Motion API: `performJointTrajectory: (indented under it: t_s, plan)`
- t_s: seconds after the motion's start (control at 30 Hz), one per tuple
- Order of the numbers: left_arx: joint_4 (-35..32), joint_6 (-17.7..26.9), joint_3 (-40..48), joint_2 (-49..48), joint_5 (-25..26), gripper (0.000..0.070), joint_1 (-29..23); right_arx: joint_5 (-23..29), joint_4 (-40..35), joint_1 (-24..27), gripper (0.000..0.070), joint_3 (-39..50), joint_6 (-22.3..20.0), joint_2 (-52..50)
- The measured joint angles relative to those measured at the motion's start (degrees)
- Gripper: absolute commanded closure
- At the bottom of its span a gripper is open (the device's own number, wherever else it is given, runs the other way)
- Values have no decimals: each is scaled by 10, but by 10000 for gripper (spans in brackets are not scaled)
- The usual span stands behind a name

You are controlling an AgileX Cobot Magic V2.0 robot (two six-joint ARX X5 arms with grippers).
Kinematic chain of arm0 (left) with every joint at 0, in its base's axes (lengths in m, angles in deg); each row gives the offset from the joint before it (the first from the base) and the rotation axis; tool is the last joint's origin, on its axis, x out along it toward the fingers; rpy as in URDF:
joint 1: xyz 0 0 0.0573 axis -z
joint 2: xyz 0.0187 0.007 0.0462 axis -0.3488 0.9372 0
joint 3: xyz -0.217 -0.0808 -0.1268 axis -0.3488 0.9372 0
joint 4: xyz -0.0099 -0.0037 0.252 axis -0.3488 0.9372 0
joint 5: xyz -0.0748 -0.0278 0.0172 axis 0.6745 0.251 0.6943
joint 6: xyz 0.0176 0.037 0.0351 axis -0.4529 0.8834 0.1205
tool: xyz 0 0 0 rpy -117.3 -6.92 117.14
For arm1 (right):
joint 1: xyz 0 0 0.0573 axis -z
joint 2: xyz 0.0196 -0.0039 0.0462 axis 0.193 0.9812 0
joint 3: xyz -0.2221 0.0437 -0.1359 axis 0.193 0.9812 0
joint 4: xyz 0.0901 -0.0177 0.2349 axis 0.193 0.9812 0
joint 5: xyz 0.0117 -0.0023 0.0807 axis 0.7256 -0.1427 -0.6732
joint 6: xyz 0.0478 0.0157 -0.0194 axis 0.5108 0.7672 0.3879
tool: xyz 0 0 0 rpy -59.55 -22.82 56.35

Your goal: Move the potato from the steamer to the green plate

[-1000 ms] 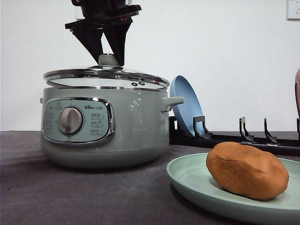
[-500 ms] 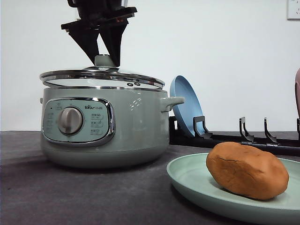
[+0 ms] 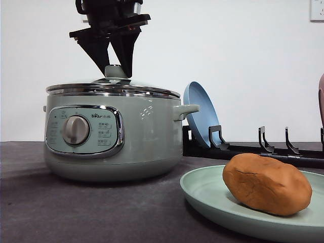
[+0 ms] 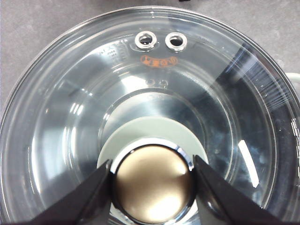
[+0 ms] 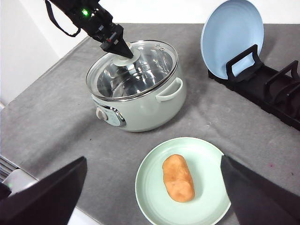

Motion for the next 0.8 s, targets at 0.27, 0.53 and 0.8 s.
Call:
performJointTrajectory:
  t_s: [0.27, 0.53, 0.8]
  plan:
    - [-5, 0, 0, 0, 1, 691, 0, 0, 0, 0, 121, 0, 0, 0]
    - [-9, 1, 0, 2, 1, 690, 0, 0, 0, 0, 121, 0, 0, 0]
    - [-10, 2, 0, 2, 1, 690, 0, 0, 0, 0, 121, 0, 0, 0]
